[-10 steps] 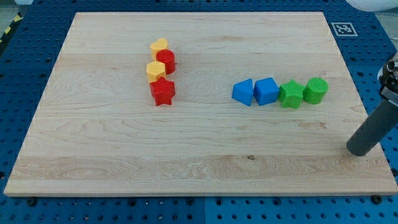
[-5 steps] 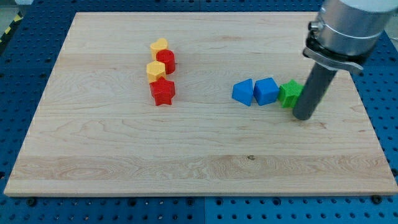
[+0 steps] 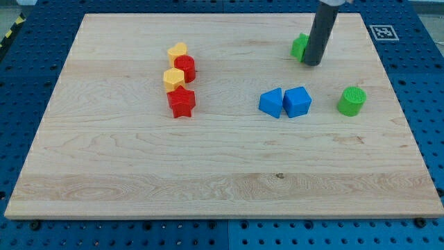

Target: Push the green star to the top right

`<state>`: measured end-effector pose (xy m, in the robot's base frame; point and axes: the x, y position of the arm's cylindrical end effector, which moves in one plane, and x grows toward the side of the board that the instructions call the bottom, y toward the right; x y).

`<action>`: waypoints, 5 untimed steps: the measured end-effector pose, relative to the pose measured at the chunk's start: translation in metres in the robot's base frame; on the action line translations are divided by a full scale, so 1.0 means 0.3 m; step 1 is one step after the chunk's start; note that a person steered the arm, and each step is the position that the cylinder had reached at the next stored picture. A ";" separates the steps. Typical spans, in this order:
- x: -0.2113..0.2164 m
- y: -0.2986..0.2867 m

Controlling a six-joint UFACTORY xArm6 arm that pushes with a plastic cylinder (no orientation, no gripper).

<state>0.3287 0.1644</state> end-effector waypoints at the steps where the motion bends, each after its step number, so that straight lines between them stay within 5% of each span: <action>1: -0.024 -0.027; 3: -0.096 -0.151; 5: -0.199 0.106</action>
